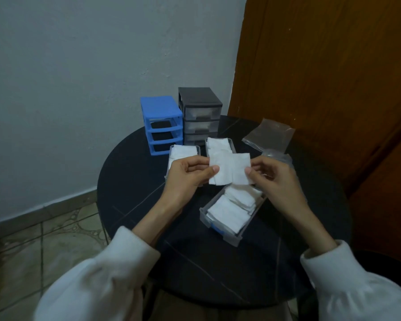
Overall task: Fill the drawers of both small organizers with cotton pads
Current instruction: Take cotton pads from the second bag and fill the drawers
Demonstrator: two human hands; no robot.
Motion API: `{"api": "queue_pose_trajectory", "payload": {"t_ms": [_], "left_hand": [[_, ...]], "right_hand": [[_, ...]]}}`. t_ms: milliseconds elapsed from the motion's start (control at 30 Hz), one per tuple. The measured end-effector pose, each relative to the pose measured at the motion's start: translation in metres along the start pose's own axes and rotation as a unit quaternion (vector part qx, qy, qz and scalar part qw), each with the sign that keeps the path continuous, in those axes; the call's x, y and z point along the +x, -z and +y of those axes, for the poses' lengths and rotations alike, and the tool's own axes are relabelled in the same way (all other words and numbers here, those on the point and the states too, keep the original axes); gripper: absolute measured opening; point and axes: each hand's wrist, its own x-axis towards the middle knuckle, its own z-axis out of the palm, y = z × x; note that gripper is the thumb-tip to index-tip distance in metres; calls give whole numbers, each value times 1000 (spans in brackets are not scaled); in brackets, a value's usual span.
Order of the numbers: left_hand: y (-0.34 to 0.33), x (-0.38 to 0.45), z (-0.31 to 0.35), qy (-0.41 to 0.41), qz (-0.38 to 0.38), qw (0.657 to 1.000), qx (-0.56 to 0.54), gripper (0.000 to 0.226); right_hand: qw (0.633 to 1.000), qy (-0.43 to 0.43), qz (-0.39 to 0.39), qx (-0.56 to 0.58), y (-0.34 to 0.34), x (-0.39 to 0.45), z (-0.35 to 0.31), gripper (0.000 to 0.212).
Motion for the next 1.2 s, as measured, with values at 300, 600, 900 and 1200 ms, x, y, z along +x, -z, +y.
{"api": "queue_pose_trajectory", "payload": {"t_ms": [300,600,900,1200], "left_hand": [[11,-1,2,17,62,998,14,5],[7,-23,2,64,7,997,40,12],[-8,-36,-2,25,-54,985,162,22],[-14,-44,-5,9,-39,983,181,8]], "right_hand": [[983,-124,-92,100,15,0,10,15],[983,-12,-120,-139,7,-3,21,13],[976,14,-108,-190,5,-5,23,14],[974,5,-126,-188,6,-6,24,13]]}}
